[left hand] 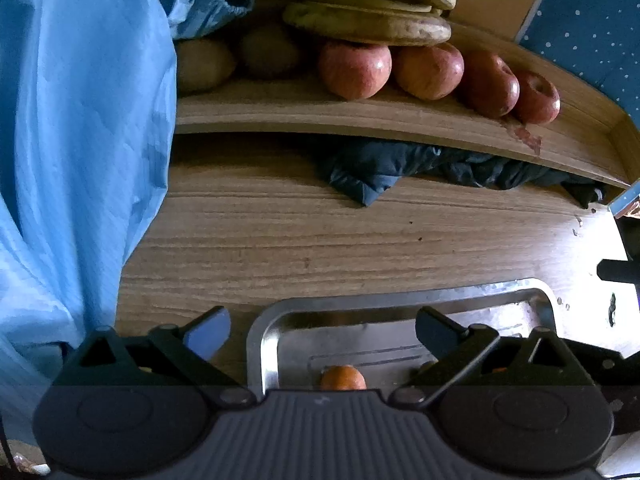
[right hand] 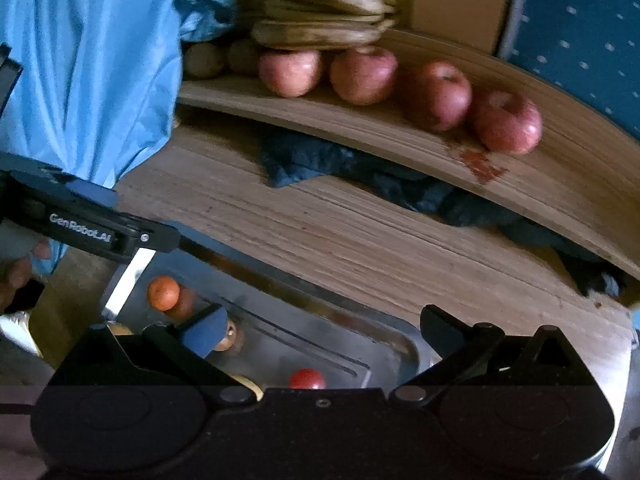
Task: Organize fruits
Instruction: 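Raise both open grippers away from the tray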
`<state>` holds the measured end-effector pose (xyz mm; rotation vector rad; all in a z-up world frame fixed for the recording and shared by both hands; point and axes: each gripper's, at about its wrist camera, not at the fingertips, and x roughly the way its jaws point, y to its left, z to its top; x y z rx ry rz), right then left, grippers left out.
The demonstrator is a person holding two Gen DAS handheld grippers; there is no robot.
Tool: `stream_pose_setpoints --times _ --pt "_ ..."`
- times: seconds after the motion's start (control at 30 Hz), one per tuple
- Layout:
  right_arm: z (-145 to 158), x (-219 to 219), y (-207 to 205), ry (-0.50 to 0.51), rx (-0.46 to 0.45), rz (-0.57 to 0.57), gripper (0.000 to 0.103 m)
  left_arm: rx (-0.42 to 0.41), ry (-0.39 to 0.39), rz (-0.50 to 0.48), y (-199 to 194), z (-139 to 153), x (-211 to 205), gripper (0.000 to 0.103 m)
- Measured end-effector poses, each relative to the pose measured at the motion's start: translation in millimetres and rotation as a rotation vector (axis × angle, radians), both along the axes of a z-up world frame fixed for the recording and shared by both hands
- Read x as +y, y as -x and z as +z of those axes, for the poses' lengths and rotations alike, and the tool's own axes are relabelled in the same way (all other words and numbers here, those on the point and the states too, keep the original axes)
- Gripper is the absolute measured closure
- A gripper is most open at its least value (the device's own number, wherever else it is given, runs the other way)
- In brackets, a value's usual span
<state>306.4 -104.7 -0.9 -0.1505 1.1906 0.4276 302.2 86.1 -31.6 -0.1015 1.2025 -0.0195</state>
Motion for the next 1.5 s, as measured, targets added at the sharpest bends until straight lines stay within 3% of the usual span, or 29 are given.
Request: stream_pose_setpoints --times 0.37,0.7,1.5 --pt "11.7 -22.4 -5.1 0.007 0.019 -0.108 0.001 -0.007 -0.012 -0.012 -13.9 6.9 -7.4 0.001" --pt "20.6 -24.8 -17.5 -0.003 -0.008 -0.117 0.001 -0.030 -0.017 -0.002 -18.2 11.4 -11.4 0.001" --pt "36.3 18.2 -0.7 -0.055 -0.094 0.178 0.001 -0.077 -0.013 0.236 36.2 35.9 1.6 0.001"
